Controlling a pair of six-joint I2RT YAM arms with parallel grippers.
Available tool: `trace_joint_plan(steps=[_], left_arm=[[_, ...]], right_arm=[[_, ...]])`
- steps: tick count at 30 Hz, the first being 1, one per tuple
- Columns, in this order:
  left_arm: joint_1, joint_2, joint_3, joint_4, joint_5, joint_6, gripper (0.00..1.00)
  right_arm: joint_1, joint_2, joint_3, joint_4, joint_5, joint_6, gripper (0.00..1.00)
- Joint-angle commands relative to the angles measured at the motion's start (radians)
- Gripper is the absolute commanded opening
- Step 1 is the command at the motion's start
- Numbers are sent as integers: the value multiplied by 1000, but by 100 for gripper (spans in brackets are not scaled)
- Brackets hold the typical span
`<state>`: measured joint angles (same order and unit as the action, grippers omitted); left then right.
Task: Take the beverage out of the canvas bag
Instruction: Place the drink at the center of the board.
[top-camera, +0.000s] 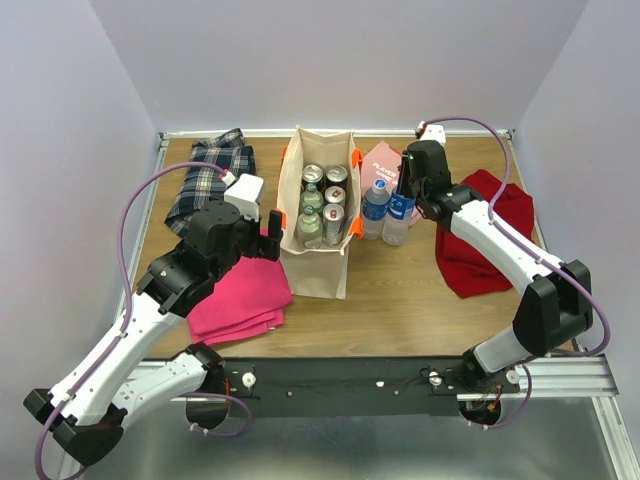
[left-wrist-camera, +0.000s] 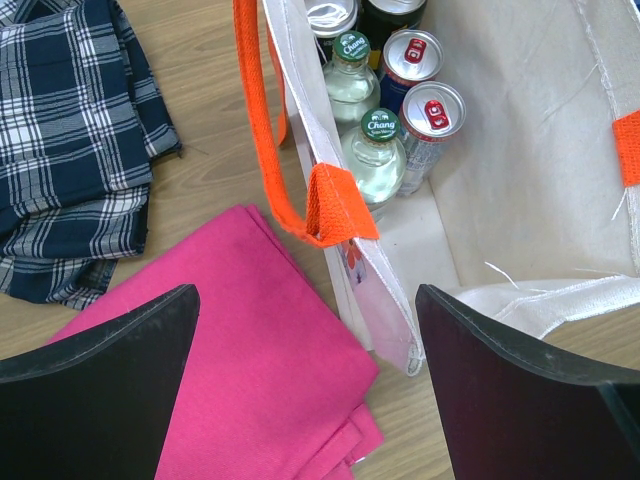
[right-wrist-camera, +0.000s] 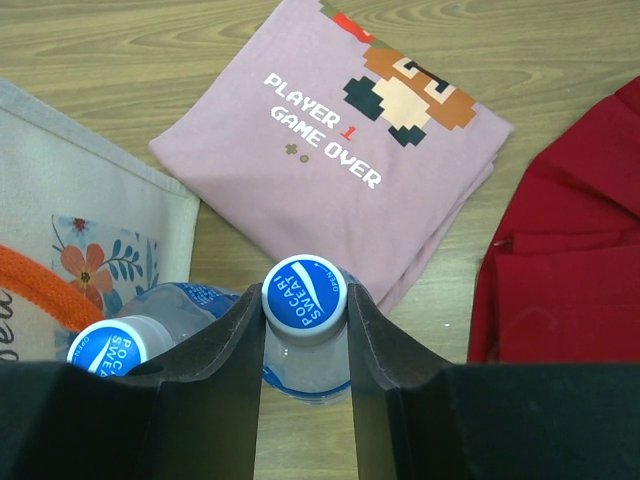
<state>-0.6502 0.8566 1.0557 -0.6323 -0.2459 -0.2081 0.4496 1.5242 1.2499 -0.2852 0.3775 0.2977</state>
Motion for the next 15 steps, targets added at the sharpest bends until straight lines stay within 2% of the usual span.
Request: trace_joint_plan(steps=[1, 5, 7, 12, 15], left_arm=[[-3, -1, 6, 3, 16, -1, 99], [-3, 1, 6, 5, 17, -1, 99], [-3, 1, 7, 3, 17, 1, 99], [-3, -4, 4, 3, 19, -2, 99], [-3, -4, 4, 6, 19, -2, 99]], right_arm=[[6, 30, -40, -147, -81, 63, 14], [6, 34, -38, -157, -91, 67, 22], [8, 37, -33, -164, -89, 69, 22], [6, 28, -35, -169, -97, 64, 40], [6, 24, -35, -177, -104, 67, 43]])
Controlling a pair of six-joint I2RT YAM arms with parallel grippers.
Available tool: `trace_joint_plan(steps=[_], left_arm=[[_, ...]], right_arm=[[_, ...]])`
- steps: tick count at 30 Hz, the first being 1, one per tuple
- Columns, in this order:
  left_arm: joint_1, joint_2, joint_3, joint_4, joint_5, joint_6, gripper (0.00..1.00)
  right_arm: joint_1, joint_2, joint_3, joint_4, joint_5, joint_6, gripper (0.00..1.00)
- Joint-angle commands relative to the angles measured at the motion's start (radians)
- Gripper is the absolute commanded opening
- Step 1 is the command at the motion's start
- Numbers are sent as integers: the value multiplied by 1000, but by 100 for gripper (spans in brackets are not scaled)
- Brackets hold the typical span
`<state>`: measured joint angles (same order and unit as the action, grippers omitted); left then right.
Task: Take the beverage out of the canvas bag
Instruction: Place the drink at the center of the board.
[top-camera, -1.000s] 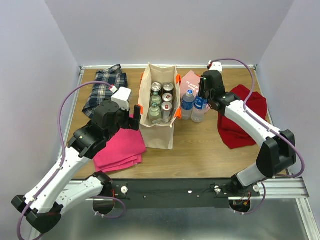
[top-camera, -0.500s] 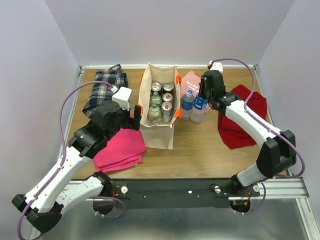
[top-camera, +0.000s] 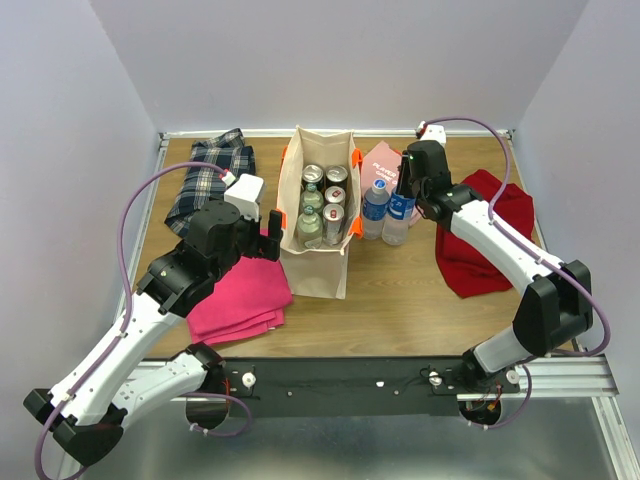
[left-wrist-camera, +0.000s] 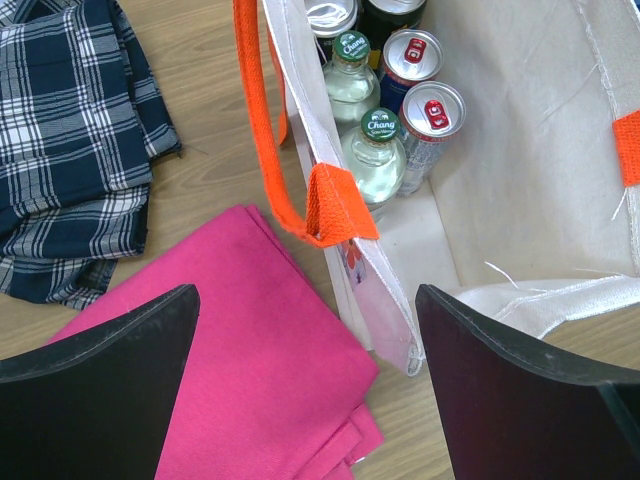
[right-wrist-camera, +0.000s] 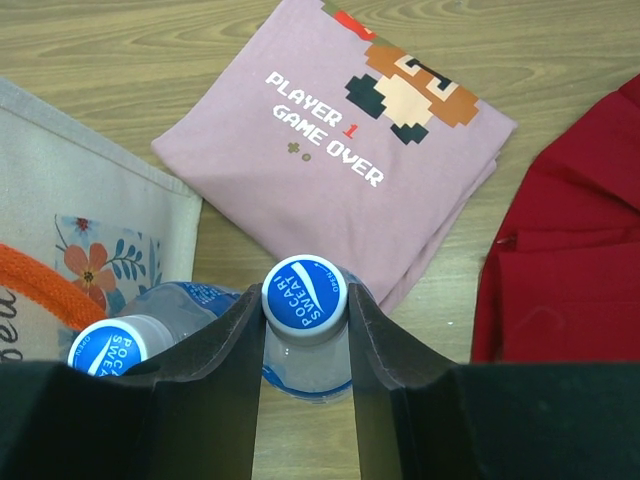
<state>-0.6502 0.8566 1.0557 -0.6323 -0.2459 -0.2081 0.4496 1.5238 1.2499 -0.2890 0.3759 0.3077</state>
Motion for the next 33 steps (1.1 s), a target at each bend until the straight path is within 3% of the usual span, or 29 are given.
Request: trace_joint_plan(steps=[1, 14, 21, 33], left_arm=[[-3, -5, 4, 5, 19, -2, 99], [-3, 2, 4, 13, 27, 3, 99], [-3, 2, 1, 13, 28, 3, 99], [-3, 2, -3, 13, 27, 1, 99]], right_arm=[[5, 22, -33, -177, -106, 60, 43], [6, -7, -58, -222, -115, 71, 46], [9, -24, -79, -230, -114, 68, 57], [12, -48, -60, -260, -115, 62, 59]])
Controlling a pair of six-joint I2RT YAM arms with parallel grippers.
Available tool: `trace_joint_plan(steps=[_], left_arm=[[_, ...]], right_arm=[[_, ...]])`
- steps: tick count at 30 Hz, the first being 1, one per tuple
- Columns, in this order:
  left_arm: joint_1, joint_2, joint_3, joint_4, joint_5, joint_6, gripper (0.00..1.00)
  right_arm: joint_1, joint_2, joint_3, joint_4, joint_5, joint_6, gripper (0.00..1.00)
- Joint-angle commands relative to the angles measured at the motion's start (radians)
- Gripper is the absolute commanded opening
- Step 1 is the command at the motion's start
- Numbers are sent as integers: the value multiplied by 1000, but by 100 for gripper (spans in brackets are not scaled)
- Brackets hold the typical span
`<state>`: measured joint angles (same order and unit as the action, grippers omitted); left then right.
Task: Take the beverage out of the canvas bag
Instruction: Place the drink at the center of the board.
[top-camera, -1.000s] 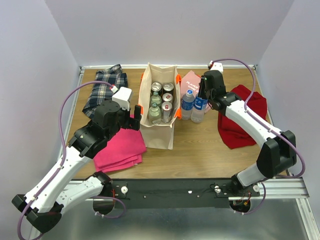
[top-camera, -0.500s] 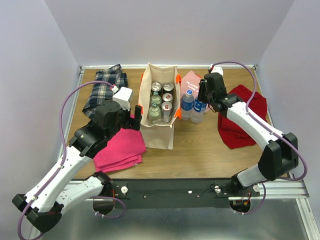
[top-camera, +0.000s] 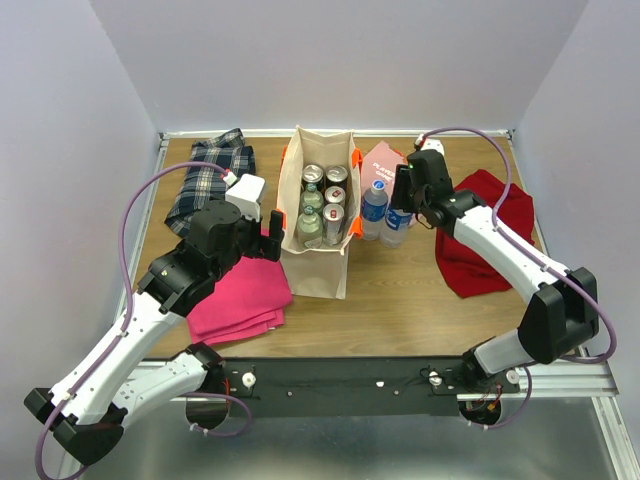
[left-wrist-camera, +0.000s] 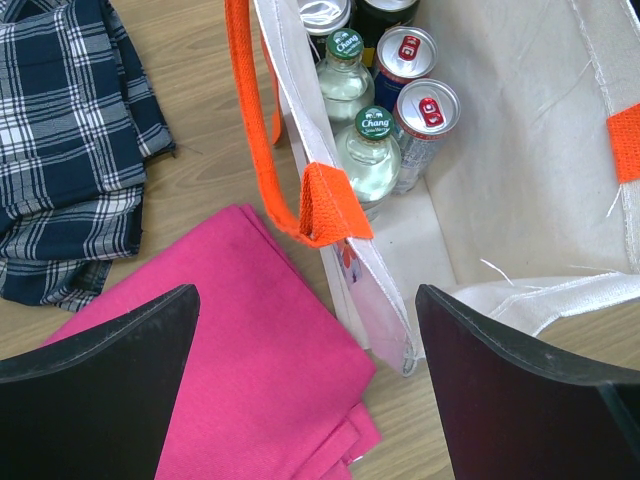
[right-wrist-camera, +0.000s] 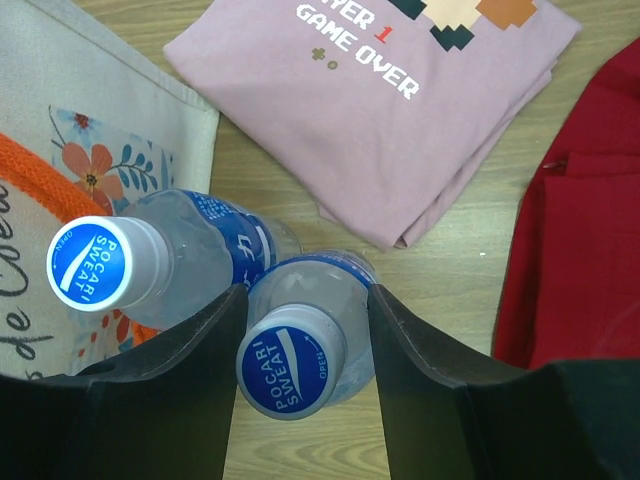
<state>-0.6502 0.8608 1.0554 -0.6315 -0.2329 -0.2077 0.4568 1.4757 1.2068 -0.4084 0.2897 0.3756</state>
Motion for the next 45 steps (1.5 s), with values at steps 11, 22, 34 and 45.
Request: trace_joint_plan(steps=[11, 22, 34, 45], left_arm=[[-3, -2, 0, 12, 17, 2, 99], [-5, -8, -2, 12, 15, 1, 99], [-3, -5, -2, 12, 15, 1, 99], [-3, 6, 3, 13, 17, 4, 99]], right_arm=[[6, -5, -13, -167, -83, -17, 81], [6, -31, 7, -152, -55, -6, 82], [6, -74, 56, -98, -84, -1, 85], [6, -22, 62, -150, -115, -20, 87]])
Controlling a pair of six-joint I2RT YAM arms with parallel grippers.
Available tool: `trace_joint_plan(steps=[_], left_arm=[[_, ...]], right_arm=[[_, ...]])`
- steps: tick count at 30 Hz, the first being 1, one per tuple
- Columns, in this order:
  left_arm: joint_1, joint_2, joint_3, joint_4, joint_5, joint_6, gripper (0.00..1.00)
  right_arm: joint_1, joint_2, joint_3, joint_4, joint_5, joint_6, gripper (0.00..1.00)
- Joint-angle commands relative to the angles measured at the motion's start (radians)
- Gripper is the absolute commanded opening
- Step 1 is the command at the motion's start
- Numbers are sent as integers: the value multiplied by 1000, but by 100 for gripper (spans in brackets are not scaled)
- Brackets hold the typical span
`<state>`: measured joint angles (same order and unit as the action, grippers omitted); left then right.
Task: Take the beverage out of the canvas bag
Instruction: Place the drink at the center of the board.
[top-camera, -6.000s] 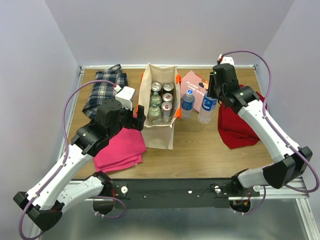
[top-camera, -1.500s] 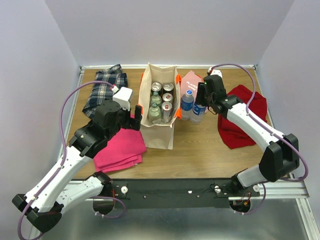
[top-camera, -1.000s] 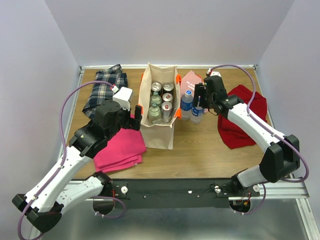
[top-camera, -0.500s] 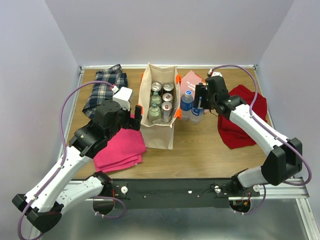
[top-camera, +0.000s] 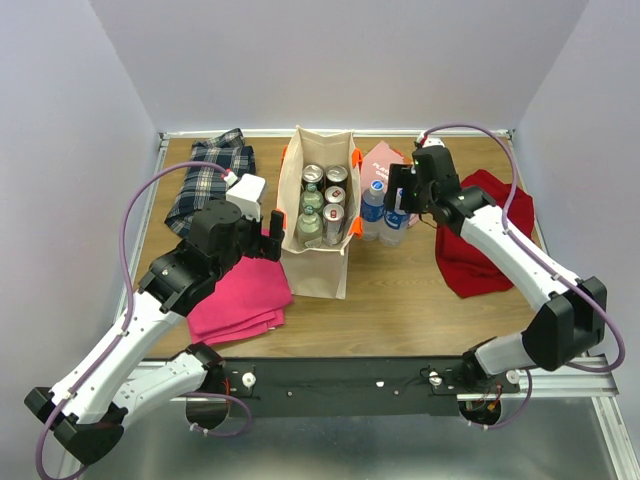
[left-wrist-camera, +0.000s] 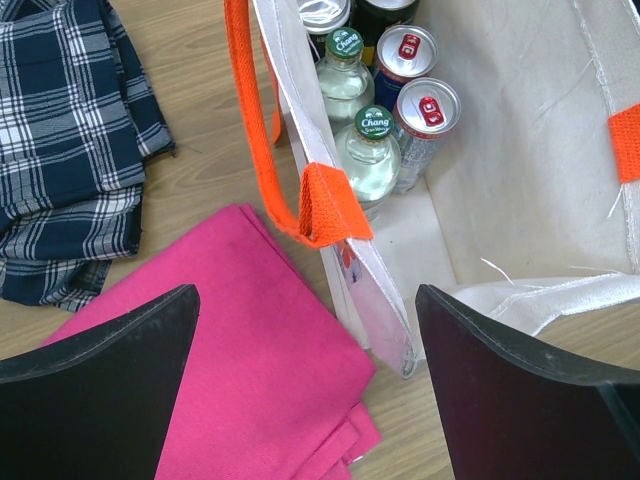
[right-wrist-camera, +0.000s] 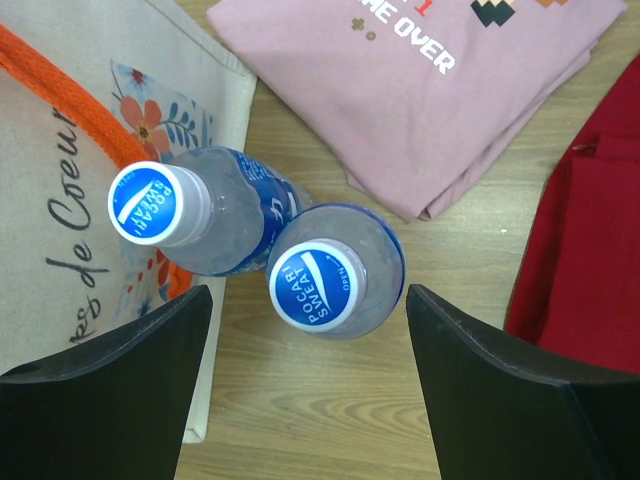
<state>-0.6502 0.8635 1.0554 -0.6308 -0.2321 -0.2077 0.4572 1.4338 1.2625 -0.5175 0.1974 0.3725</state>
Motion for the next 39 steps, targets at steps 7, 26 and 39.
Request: trace_joint_plan(steps=[7, 26, 39], left_arm=[[-3, 6, 5, 20, 28, -4, 99], [-3, -3, -2, 11, 16, -7, 99], [-3, -15, -12, 8, 11, -7, 99]], right_arm=[[6, 54, -9, -56, -18, -34, 87], [6, 83, -32, 19, 34, -70, 76], [6, 103, -34, 102, -3, -129, 81]])
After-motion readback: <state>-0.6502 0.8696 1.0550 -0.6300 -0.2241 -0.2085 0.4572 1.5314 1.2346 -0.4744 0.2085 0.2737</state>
